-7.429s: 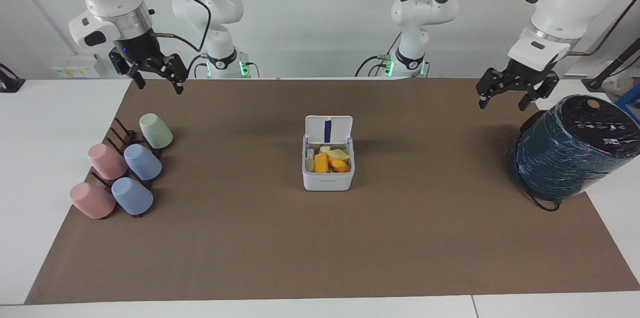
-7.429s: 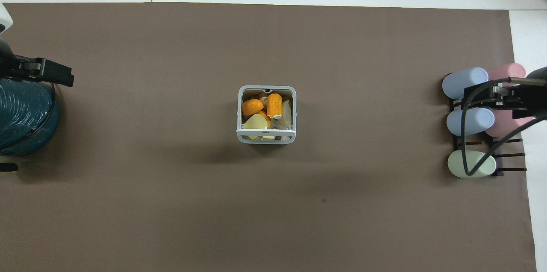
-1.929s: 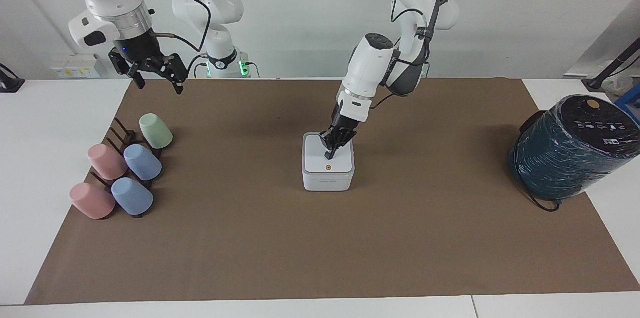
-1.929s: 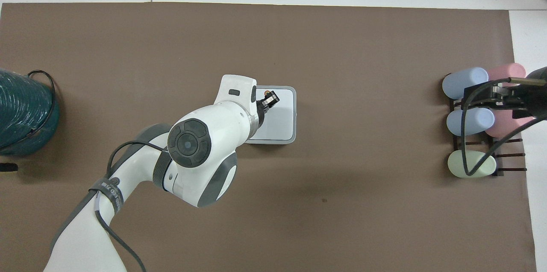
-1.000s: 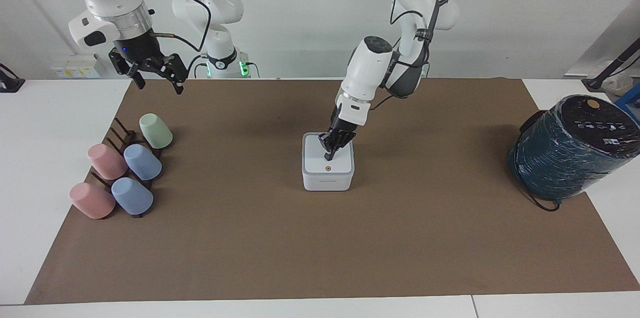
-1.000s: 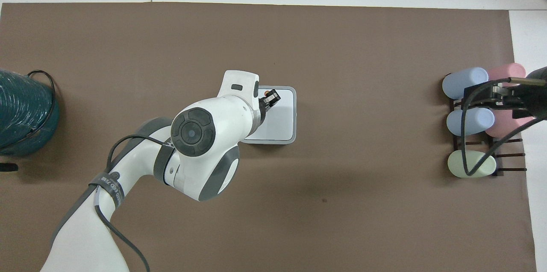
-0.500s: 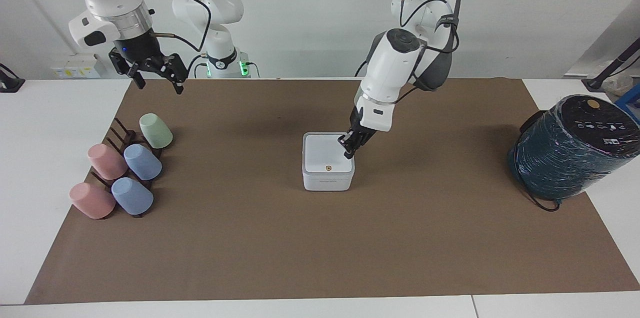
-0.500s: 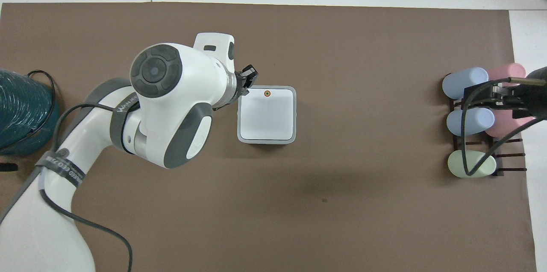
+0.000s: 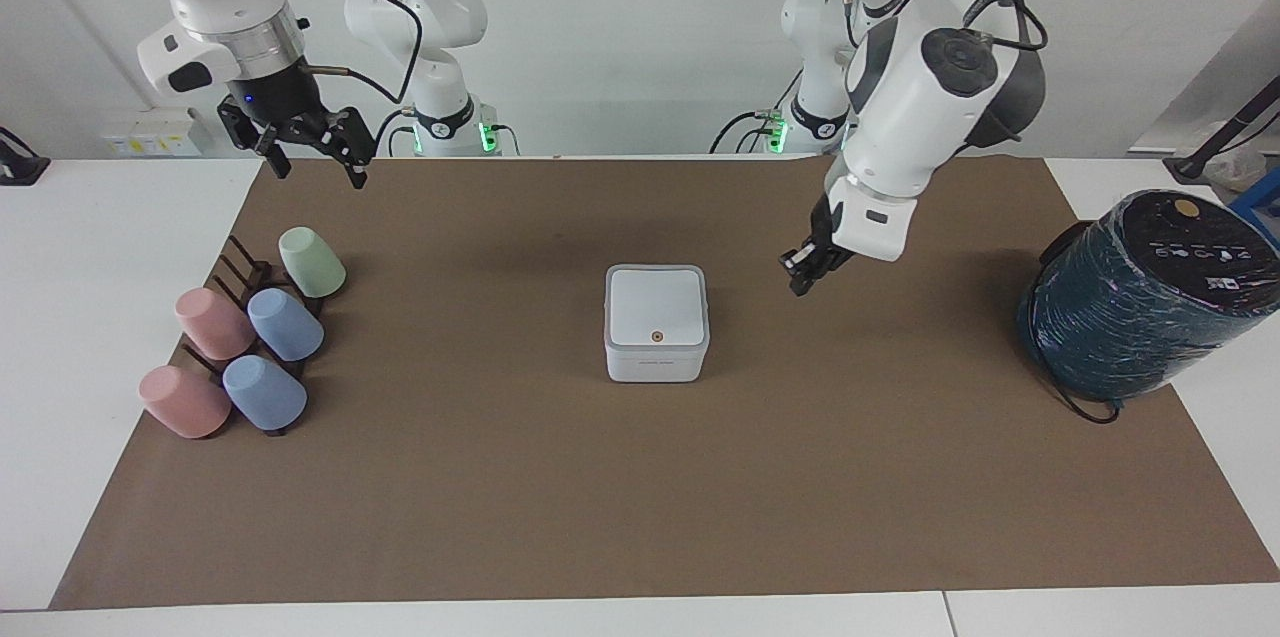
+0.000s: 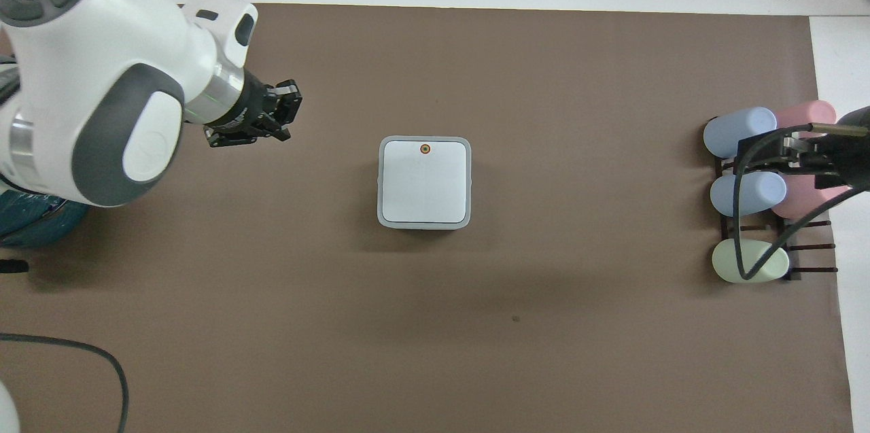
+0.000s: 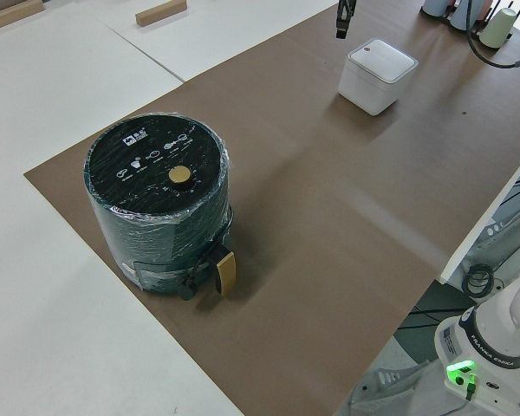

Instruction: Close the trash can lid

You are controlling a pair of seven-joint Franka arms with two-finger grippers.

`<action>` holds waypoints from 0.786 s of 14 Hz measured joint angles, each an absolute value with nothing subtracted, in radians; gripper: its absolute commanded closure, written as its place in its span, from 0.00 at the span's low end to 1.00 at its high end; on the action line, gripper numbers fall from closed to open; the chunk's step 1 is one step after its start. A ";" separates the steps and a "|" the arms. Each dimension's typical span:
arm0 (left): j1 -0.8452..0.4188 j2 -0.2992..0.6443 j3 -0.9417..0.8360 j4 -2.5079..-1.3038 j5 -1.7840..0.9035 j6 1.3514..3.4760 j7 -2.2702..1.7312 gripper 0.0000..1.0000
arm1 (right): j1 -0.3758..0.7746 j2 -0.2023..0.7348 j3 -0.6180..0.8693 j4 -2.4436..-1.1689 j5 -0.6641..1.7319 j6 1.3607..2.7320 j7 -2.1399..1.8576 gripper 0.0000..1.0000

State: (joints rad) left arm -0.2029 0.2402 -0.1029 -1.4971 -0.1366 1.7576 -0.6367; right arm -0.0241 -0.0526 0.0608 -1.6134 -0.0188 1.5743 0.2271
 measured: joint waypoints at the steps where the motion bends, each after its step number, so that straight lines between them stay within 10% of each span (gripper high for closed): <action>1: -0.164 0.227 -0.102 -1.491 -0.137 1.722 -0.552 1.00 | -0.024 -0.053 0.061 -1.613 -0.019 1.574 0.227 0.00; 11: -0.028 0.091 -0.081 -1.485 -0.015 1.462 -0.025 0.95 | -0.024 -0.053 0.061 -1.613 -0.019 1.574 0.227 0.00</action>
